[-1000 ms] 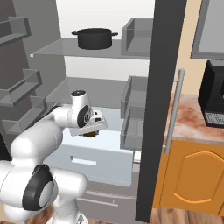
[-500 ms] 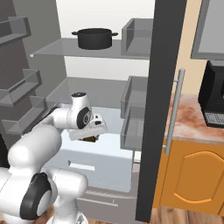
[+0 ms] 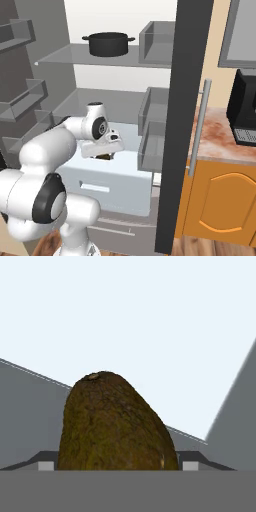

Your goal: Place the avocado and mushroom inside the fridge drawer. Close the drawer after placing the vegetables.

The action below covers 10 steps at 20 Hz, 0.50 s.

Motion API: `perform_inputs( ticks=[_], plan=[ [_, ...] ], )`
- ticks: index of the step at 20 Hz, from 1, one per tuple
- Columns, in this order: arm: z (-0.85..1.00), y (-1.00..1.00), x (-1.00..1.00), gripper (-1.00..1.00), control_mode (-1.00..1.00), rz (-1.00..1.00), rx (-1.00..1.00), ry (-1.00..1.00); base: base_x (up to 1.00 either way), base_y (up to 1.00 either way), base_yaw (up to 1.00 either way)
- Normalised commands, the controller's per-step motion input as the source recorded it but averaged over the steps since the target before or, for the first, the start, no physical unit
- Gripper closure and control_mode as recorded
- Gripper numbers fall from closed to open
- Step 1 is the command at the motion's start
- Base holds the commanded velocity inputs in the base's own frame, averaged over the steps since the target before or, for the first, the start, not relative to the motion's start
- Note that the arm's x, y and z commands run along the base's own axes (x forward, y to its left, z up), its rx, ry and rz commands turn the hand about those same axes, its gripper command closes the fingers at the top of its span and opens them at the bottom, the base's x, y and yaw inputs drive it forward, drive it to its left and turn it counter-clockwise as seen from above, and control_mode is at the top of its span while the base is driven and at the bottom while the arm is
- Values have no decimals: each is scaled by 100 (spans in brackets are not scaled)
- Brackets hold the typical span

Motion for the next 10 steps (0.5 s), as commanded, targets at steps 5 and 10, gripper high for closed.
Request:
perform_inputs(
  ticks=[5,10],
  plan=[
    [-72,-8,-25,100,-100,3,0,2,0,0,0],
    [-26,-37,-90,100,-100,2,0,-2,0,0,0]
  ],
)
